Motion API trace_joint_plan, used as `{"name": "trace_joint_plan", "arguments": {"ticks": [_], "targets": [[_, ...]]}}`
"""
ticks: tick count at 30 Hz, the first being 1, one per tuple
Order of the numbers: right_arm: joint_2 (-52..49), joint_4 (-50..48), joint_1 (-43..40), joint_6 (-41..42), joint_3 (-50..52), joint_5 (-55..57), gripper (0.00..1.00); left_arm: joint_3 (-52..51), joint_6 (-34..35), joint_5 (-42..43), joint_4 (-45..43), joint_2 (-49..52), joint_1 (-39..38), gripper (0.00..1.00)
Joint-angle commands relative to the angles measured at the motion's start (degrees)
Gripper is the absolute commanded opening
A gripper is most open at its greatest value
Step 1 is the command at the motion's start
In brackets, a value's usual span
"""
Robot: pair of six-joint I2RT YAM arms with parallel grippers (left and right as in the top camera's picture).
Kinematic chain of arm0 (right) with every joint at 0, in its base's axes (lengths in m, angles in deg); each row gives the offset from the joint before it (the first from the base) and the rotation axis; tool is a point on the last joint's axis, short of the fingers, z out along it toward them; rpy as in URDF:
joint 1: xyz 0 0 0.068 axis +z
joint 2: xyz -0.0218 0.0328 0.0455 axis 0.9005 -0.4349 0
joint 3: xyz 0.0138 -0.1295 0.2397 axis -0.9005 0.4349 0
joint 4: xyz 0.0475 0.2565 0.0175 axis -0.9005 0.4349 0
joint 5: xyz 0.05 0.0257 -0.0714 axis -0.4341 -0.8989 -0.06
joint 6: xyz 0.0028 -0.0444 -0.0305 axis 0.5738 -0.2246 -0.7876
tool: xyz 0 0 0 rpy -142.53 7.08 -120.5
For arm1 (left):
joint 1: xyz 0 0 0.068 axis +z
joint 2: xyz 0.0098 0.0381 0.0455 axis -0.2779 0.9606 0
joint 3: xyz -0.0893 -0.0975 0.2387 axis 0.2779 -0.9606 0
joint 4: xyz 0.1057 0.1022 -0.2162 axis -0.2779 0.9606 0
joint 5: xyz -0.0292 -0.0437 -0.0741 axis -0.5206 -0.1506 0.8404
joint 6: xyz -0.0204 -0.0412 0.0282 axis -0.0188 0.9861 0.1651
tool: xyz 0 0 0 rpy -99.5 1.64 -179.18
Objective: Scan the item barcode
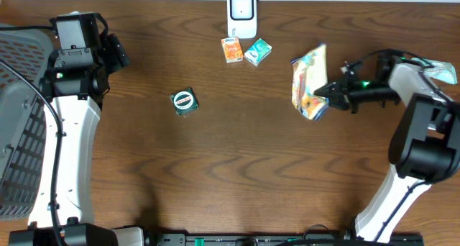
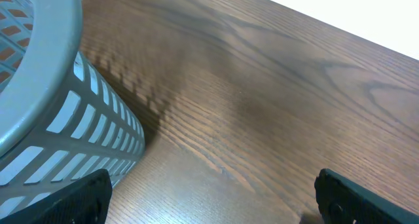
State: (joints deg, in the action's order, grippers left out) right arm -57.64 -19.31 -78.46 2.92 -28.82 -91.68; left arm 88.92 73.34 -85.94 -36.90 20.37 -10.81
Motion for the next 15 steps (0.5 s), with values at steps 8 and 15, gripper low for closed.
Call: {"name": "trace_joint_plan", "arguments": {"ticks": [8,15], "targets": [[13.0,8.2,-0.7,4.0,-9.6,34.0,0.7,0.5,-0.7,-0.5,0.2,0.4,0.2,0.98],[17.3,7.5,-0.7,4.4,-10.7,36.7,0.87,0.5,-0.7,-0.5,0.2,0.4,0.2,0.97]]}}
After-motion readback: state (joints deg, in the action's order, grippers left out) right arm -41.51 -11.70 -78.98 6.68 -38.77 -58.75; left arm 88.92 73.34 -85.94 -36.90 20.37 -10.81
